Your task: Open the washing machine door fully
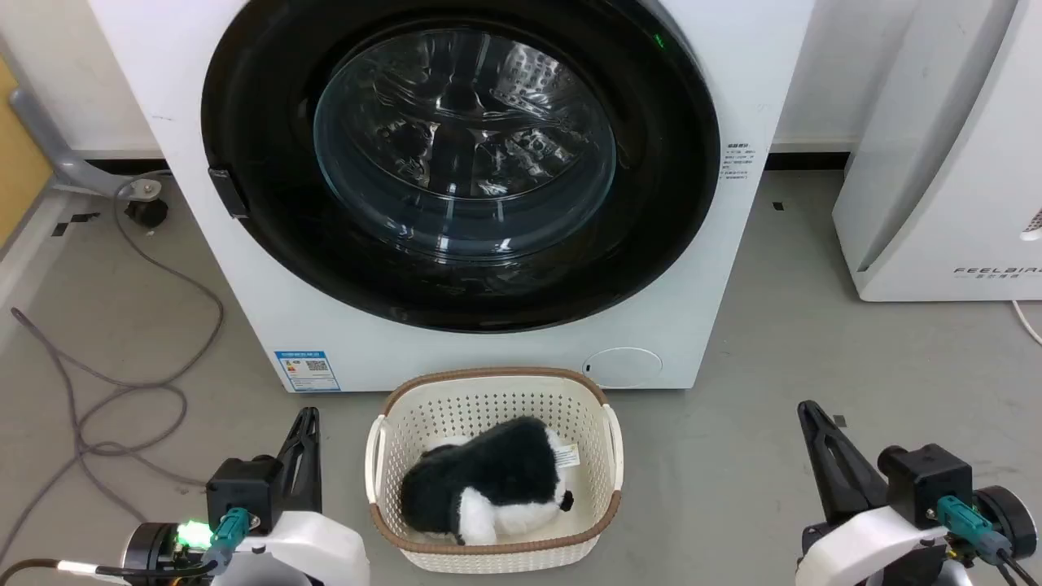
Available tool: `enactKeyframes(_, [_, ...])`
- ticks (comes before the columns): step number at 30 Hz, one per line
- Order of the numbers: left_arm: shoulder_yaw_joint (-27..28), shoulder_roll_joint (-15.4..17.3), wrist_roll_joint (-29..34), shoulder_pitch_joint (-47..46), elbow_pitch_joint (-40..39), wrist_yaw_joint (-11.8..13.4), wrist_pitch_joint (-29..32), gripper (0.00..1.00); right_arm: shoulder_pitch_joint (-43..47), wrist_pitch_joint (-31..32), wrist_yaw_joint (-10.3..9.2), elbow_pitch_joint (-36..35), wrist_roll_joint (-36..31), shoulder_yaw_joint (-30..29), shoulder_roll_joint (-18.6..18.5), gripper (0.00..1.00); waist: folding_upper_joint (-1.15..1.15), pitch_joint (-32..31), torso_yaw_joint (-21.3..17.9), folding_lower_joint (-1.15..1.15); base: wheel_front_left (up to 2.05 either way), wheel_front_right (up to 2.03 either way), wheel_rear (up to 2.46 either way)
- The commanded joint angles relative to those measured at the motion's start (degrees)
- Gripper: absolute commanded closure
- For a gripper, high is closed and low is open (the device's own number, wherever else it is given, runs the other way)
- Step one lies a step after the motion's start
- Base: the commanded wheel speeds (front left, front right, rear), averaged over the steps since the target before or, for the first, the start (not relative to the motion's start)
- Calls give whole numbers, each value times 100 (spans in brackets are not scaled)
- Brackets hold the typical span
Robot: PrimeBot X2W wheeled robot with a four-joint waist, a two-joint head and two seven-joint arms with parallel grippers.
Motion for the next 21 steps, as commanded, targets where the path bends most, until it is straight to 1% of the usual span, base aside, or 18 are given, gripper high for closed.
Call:
enactKeyframes(1, [-3, 0, 16, -86, -25, -31, 2, 100, -66, 3, 5, 13, -44, 2, 2, 100, 0, 0, 0, 0, 0, 0, 0])
enactKeyframes(21, [-3, 0, 16, -86, -25, -31, 2, 100, -66, 3, 5, 13, -44, 2, 2, 100, 0, 0, 0, 0, 0, 0, 0])
